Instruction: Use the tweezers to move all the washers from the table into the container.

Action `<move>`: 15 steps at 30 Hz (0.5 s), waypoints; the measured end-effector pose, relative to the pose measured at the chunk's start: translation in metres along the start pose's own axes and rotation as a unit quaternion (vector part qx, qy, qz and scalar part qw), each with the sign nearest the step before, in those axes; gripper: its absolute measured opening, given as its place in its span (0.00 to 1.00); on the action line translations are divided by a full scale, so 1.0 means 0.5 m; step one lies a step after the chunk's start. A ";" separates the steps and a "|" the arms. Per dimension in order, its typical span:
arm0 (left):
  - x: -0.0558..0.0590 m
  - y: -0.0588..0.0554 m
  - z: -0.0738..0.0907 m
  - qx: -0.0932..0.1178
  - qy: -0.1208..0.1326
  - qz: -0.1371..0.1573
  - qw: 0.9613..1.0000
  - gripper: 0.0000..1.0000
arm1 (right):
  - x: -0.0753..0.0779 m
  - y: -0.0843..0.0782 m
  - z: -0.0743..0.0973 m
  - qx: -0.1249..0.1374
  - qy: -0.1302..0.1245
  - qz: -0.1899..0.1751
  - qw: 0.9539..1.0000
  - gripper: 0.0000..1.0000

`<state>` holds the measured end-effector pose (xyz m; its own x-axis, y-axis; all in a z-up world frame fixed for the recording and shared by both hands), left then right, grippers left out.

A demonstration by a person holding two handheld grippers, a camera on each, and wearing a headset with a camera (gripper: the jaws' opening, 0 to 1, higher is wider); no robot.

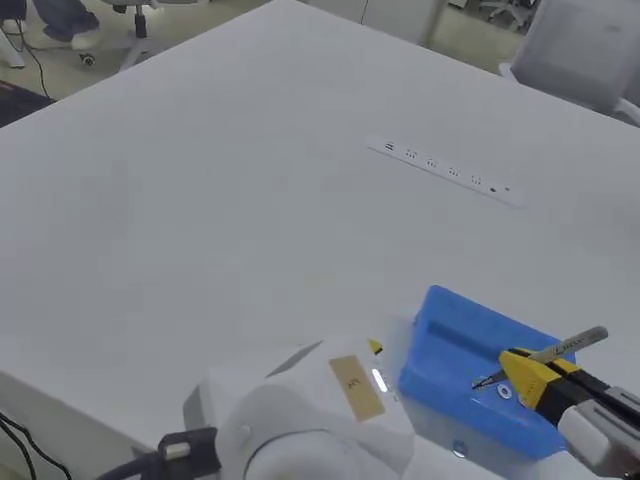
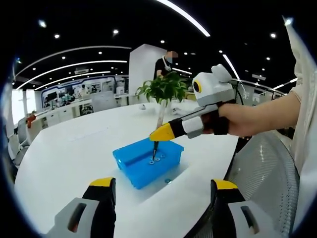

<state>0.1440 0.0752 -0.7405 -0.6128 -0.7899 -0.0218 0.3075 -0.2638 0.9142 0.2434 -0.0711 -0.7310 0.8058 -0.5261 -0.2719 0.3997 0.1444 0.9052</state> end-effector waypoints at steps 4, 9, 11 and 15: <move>0.001 -0.001 -0.001 -0.001 -0.005 0.001 1.000 0.80 | 0.018 0.004 -0.014 -0.006 -0.006 0.000 1.000 0.03; 0.001 -0.001 -0.001 -0.002 -0.003 0.002 1.000 0.80 | 0.046 -0.001 -0.032 -0.026 -0.009 0.004 1.000 0.03; 0.000 -0.001 0.000 -0.002 -0.001 0.001 1.000 0.80 | 0.055 -0.003 -0.036 -0.028 -0.011 0.001 1.000 0.03; 0.000 -0.002 0.000 -0.004 0.000 0.001 1.000 0.80 | 0.077 -0.012 -0.050 -0.041 -0.015 -0.004 0.999 0.03</move>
Point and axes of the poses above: the centre of the closed fingertips' face, and the gripper's own axes: z roughly backward along the fingers, x roughly to its right, y roughly out of its top, the point moved 8 cm from there along z, roughly backward along the fingers, and after that the axes turned 7 degrees about y, right-handed, at the moved point
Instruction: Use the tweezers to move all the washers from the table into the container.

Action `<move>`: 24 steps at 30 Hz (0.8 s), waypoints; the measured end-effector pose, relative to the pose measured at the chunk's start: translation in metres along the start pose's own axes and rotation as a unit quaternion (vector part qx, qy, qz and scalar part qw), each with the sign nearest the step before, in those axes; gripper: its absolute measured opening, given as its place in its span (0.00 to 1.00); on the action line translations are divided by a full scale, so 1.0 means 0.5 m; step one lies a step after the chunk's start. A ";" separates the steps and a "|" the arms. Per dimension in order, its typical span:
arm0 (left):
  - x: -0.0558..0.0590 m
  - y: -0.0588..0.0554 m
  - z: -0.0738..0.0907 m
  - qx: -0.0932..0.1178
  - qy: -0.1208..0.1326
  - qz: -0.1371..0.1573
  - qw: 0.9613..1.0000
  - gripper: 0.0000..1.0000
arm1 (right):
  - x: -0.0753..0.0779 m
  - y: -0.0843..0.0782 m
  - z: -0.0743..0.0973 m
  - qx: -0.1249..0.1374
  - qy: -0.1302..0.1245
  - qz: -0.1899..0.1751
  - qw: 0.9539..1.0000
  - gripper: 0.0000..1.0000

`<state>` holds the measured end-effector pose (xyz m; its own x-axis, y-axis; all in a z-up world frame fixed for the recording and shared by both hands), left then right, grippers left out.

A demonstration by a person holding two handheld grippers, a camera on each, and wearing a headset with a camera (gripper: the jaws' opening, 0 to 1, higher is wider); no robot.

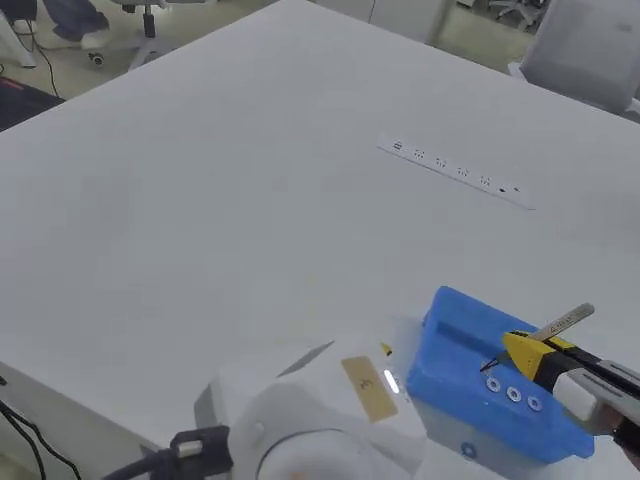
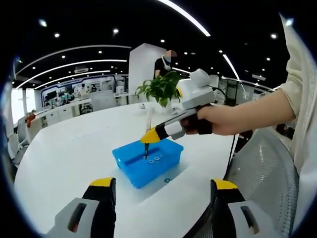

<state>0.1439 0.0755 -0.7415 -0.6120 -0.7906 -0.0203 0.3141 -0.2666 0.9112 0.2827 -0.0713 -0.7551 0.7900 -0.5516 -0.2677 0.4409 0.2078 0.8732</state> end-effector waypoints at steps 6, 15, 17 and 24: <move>-0.003 -0.001 0.000 -0.002 0.005 0.005 1.000 0.80 | 0.015 -0.018 -0.027 -0.025 0.003 -0.002 1.000 0.03; -0.004 -0.003 0.000 -0.005 0.008 0.004 1.000 0.79 | 0.025 -0.032 -0.044 -0.050 -0.007 0.007 0.999 0.03; -0.004 -0.003 0.000 -0.007 0.008 0.003 1.000 0.79 | 0.026 -0.036 -0.045 -0.056 -0.006 0.011 0.998 0.03; -0.005 -0.003 0.001 -0.008 0.008 0.003 1.000 0.79 | 0.023 -0.031 -0.030 -0.042 -0.022 0.030 0.998 0.04</move>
Point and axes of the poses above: the centre of the closed fingertips' face, and the gripper's own axes: z roughly backward along the fingers, x roughly to its right, y roughly out of its top, the point moved 8 cm from there along z, roughly backward along the fingers, and after that the axes turned 7 degrees about y, right-handed, at the moved point
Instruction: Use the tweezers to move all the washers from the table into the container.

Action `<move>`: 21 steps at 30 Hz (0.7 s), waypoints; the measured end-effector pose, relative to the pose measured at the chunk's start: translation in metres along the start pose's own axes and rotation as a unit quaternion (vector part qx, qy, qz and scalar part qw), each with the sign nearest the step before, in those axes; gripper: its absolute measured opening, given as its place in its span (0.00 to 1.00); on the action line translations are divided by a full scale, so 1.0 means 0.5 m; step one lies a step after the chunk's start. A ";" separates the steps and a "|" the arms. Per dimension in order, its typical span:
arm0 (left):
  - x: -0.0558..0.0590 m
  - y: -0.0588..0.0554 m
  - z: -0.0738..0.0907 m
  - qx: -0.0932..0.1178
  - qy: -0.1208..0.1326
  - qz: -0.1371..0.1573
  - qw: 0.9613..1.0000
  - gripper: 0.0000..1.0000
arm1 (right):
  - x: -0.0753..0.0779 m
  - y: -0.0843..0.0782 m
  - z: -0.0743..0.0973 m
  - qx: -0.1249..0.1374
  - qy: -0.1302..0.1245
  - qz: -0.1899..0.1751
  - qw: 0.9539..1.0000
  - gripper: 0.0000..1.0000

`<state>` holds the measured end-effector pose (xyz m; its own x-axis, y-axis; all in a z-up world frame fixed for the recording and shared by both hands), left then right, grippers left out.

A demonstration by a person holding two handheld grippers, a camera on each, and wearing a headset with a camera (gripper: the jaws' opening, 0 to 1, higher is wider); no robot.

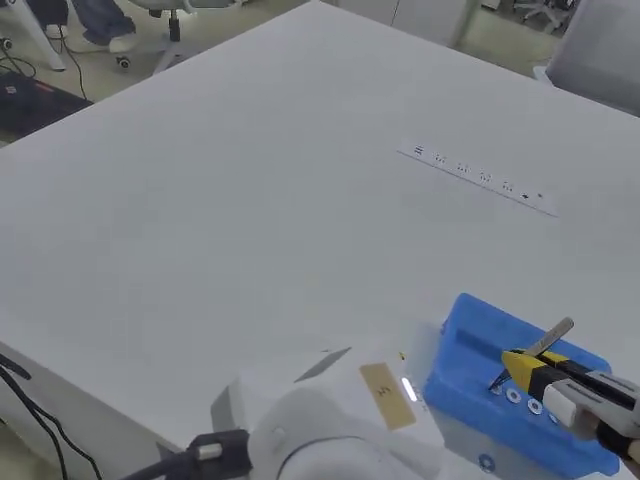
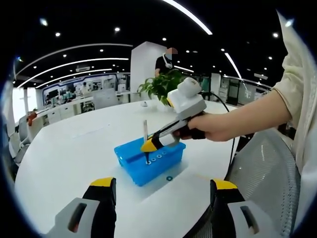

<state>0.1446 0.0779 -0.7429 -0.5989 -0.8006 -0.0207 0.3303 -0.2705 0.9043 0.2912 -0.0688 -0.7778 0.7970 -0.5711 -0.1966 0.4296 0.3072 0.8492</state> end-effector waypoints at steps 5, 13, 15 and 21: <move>0.000 -0.001 -0.001 -0.001 0.001 0.000 1.000 0.79 | -0.021 0.022 0.033 0.061 0.011 -0.025 0.998 0.04; 0.002 0.000 -0.003 -0.002 -0.005 -0.003 1.000 0.79 | -0.063 0.029 0.091 0.108 0.038 -0.044 0.992 0.04; 0.003 0.000 -0.003 -0.002 -0.006 -0.003 1.000 0.79 | -0.072 0.023 0.102 0.114 0.044 -0.047 0.991 0.04; 0.003 -0.001 -0.003 -0.003 -0.006 -0.004 1.000 0.79 | -0.097 -0.022 0.114 0.105 0.075 -0.066 0.989 0.03</move>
Point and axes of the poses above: the centre of the closed fingertips' face, and the gripper's own axes: z roughly backward along the fingers, x roughly to its right, y roughly out of its top, the point moved 8 cm from there along z, roughly backward along the fingers, and after that the axes turned 7 degrees about y, right-handed, at the moved point
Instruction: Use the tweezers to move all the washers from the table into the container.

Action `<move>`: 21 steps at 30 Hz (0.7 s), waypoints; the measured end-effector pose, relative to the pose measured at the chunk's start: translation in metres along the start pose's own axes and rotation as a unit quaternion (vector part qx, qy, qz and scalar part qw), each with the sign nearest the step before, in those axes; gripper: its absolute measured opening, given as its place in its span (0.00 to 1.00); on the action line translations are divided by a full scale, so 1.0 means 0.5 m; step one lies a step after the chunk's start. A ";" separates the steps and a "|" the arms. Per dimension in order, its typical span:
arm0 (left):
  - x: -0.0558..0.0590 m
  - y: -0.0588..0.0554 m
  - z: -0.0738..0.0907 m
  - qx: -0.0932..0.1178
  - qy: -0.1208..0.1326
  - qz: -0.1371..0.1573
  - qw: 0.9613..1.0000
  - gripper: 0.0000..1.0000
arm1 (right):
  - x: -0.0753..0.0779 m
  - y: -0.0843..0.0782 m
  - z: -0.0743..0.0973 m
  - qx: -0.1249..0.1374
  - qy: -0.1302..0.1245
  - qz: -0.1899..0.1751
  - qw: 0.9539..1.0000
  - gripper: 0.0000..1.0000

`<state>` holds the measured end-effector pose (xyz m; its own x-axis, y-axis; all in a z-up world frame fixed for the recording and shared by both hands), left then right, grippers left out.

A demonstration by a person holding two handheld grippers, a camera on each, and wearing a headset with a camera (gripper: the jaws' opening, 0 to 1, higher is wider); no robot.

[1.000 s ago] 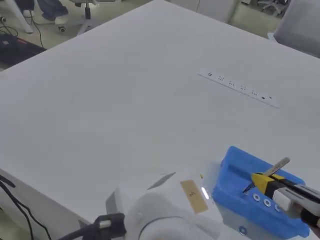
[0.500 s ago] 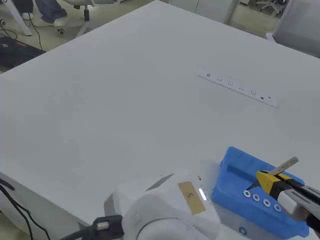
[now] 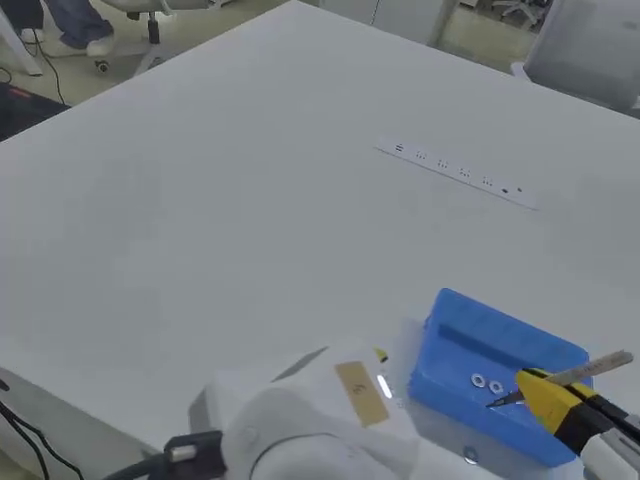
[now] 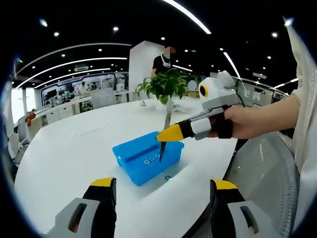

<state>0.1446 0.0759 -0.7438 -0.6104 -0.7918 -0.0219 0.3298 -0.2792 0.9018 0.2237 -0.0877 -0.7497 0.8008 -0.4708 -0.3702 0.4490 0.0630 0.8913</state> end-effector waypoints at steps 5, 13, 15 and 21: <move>0.002 -0.001 -0.001 -0.002 -0.002 -0.002 1.000 0.79 | -0.003 -0.041 -0.005 -0.045 -0.007 0.017 0.999 0.04; 0.001 -0.002 -0.001 -0.003 -0.001 -0.001 1.000 0.79 | 0.018 -0.072 -0.019 -0.081 -0.021 0.053 0.995 0.04; 0.001 -0.002 -0.001 -0.003 -0.001 -0.001 1.000 0.79 | 0.020 -0.073 -0.021 -0.084 -0.019 0.056 0.995 0.04; 0.002 -0.002 -0.001 -0.003 -0.003 -0.001 1.000 0.79 | 0.024 -0.081 -0.025 -0.104 -0.022 0.094 0.990 0.04</move>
<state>0.1441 0.0752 -0.7447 -0.6147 -0.7885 -0.0216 0.3324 -0.2838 0.8994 0.2202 -0.0851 -0.7935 0.8623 -0.4708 -0.1867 0.3689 0.3312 0.8685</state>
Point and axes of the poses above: the centre of the closed fingertips' face, and the gripper's own axes: z roughly backward along the fingers, x roughly to its right, y roughly out of its top, the point moved 8 cm from there along z, roughly backward along the fingers, and after that the axes turned 7 degrees about y, right-handed, at the moved point
